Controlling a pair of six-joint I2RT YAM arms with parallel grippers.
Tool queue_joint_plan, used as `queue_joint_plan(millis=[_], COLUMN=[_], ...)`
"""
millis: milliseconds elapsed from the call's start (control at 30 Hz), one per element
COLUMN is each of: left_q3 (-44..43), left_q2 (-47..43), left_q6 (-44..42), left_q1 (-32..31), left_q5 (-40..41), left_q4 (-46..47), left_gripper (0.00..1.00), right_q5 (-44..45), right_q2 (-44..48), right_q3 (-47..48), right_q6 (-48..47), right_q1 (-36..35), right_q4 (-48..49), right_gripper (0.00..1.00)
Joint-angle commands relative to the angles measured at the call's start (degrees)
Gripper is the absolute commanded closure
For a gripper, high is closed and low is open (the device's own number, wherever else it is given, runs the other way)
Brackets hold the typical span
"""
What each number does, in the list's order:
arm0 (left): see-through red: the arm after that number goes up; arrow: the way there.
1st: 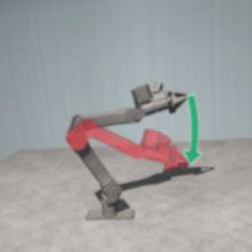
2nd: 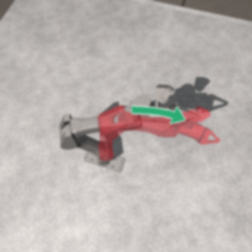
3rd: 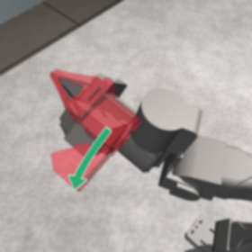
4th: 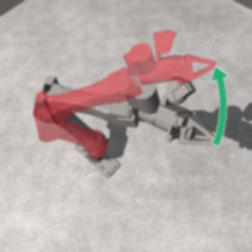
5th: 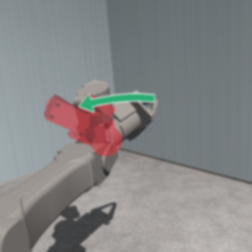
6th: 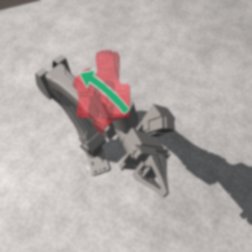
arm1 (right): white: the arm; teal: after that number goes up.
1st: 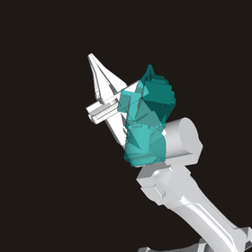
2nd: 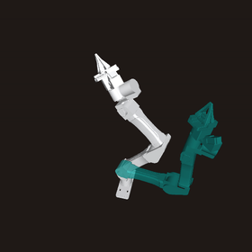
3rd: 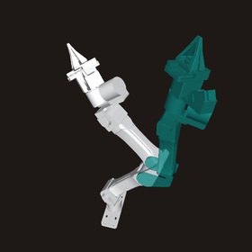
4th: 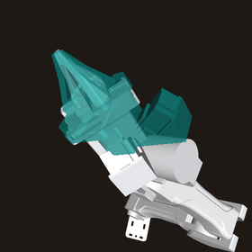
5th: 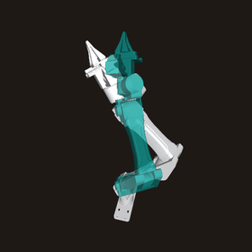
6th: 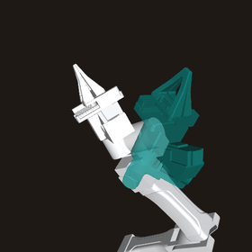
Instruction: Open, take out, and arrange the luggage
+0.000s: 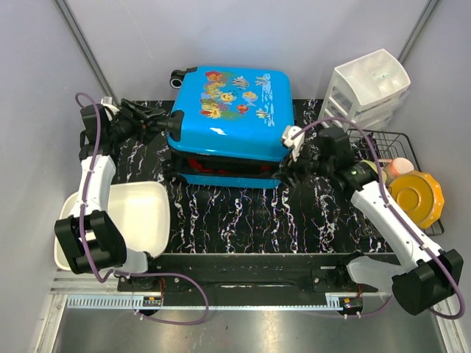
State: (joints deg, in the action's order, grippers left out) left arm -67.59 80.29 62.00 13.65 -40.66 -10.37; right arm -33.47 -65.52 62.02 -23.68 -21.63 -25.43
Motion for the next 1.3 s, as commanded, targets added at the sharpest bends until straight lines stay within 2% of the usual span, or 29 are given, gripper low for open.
queue_joint_plan(millis=[0,100,133,167,233,267,500,533,600,633,700,733,800,900,1000,1067,1100,1167,1200,1267], left_q3=[-6.9,-8.8,-9.3,-9.7,-10.7,-10.9,-9.7,-9.4,-7.9,-7.4,-5.7,-5.1,-4.0,-4.3,-5.7,-5.8,-6.9,-7.3,-6.8,-5.5], left_q2=[0.6,1.7,2.1,2.2,2.9,2.9,1.5,1.3,0.5,0.2,-0.5,-0.8,-1.7,-3.4,-5.7,-6.6,-7.1,-7.3,-7.8,-8.3], left_q6=[12.3,14.1,15.2,15.7,16.7,17.0,17.6,17.2,16.5,16.0,15.3,14.5,13.4,8.0,-2.0,-10.5,-18.2,-25.4,-32.0,-37.4], left_q1=[0.6,0.6,0.6,0.6,0.6,0.6,0.6,0.6,0.8,0.9,1.0,1.6,2.8,5.3,6.4,6.4,6.3,6.0,5.9,5.9], left_q5=[-5.4,-5.0,-5.0,-5.2,-5.1,-5.3,-5.8,-6.0,-6.0,-5.8,-5.6,-4.9,-3.7,-1.2,2.8,3.2,2.9,2.7,3.0,3.1], left_q4=[12.5,14.8,15.8,16.3,17.4,17.8,18.5,18.6,18.5,18.6,18.8,18.7,17.8,15.3,10.6,7.9,6.0,0.3,-1.6,-5.2], left_gripper=[1.0,1.0,1.0,1.0,1.0,0.99,0.94,0.85,0.77,0.65,0.48,0.27,0.02,0.01,0.01,0.01,0.01,0.01,0.01,0.01], right_q5=[1.6,5.0,7.5,13.9,19.3,24.7,42.8,43.5,46.1,47.1,49.8,50.4,51.3,51.0,49.3,47.5,47.1,44.8,44.2,43.4], right_q2=[-0.4,-1.9,-2.3,-2.9,-5.3,-6.3,-19.0,-19.6,-21.0,-21.5,-22.5,-22.9,-23.9,-26.5,-30.9,-33.6,-36.8,-39.9,-43.5,-47.5], right_q3=[-0.9,-2.5,-3.5,-4.5,-7.3,-7.8,-4.0,-3.8,-1.2,-0.2,2.8,3.7,6.8,12.4,18.8,24.9,27.3,32.0,37.1,45.7], right_q6=[-7.1,-10.5,-12.2,-12.8,-14.1,-14.4,-19.0,-21.1,-22.3,-23.2,-23.8,-24.6,-25.4,-25.7,-26.1,-25.7,-25.7,-25.1,-24.9,-25.1], right_q1=[-6.4,-11.1,-14.8,-16.4,-19.7,-20.5,-22.8,-22.8,-22.8,-22.8,-22.8,-22.7,-22.4,-21.4,-18.1,-14.9,-14.1,-11.6,-10.9,-9.4], right_q4=[2.0,5.4,7.1,12.9,19.3,25.5,47.6,50.1,54.4,55.1,57.1,58.2,59.4,59.6,59.6,59.6,59.5,59.2,59.0,58.1], right_gripper=[0.38,0.44,0.46,0.46,0.43,0.43,0.41,0.42,0.43,0.43,0.41,0.41,0.41,0.39,0.37,0.35,0.33,0.31,0.3,0.23])
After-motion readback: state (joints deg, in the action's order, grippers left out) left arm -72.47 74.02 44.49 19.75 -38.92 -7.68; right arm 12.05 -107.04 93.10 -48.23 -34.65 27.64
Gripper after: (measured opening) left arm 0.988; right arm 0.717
